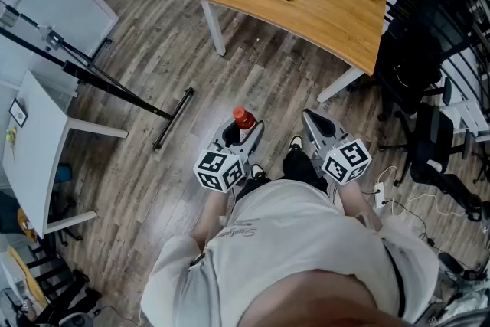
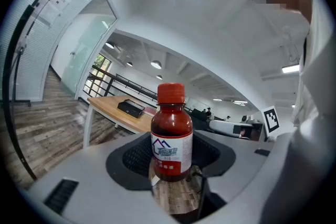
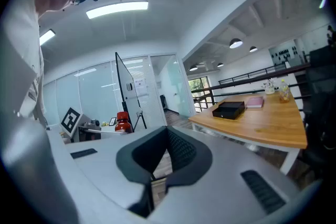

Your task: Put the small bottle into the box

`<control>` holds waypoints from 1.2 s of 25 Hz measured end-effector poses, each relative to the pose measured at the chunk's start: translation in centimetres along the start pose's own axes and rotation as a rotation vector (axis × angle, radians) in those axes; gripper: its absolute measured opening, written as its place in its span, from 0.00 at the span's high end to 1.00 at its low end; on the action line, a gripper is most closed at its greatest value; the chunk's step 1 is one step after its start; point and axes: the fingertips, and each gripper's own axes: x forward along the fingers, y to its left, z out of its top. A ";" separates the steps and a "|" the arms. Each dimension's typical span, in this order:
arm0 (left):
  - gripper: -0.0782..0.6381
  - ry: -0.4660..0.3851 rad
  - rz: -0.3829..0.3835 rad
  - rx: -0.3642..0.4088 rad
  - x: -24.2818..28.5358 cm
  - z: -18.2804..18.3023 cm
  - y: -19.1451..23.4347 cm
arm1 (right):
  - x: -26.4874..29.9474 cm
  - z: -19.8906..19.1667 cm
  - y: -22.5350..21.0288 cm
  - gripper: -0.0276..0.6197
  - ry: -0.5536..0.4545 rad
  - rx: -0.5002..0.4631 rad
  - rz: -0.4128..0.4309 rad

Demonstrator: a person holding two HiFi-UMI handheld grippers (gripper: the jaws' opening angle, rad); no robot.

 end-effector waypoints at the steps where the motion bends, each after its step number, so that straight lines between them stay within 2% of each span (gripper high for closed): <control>1: 0.58 -0.002 -0.007 -0.007 0.1 0.1 0.1 | 0.4 0.2 0.1 0.97 -0.002 -0.013 0.006; 7: 0.58 0.021 -0.008 0.009 1.0 -0.5 1.2 | 1.1 0.1 -1.8 0.97 0.003 0.011 -0.009; 10: 0.58 0.024 0.018 0.003 1.7 -0.2 2.4 | 1.5 -0.4 -3.3 0.97 0.021 -0.022 -0.044; 13: 0.58 0.022 0.050 -0.009 2.6 0.6 3.4 | 2.8 0.0 -4.9 0.96 0.030 -0.062 -0.049; 18: 0.58 0.050 0.046 0.031 5.1 2.8 4.3 | 6.1 1.3 -7.6 0.97 0.002 -0.034 -0.039; 22: 0.58 0.080 0.047 0.066 8.6 4.6 5.4 | 8.3 2.0 -10.4 0.97 -0.007 -0.012 -0.039; 30: 0.58 0.098 0.013 0.137 18.2 9.8 6.7 | 13.7 4.6 -18.7 0.96 -0.058 0.008 -0.049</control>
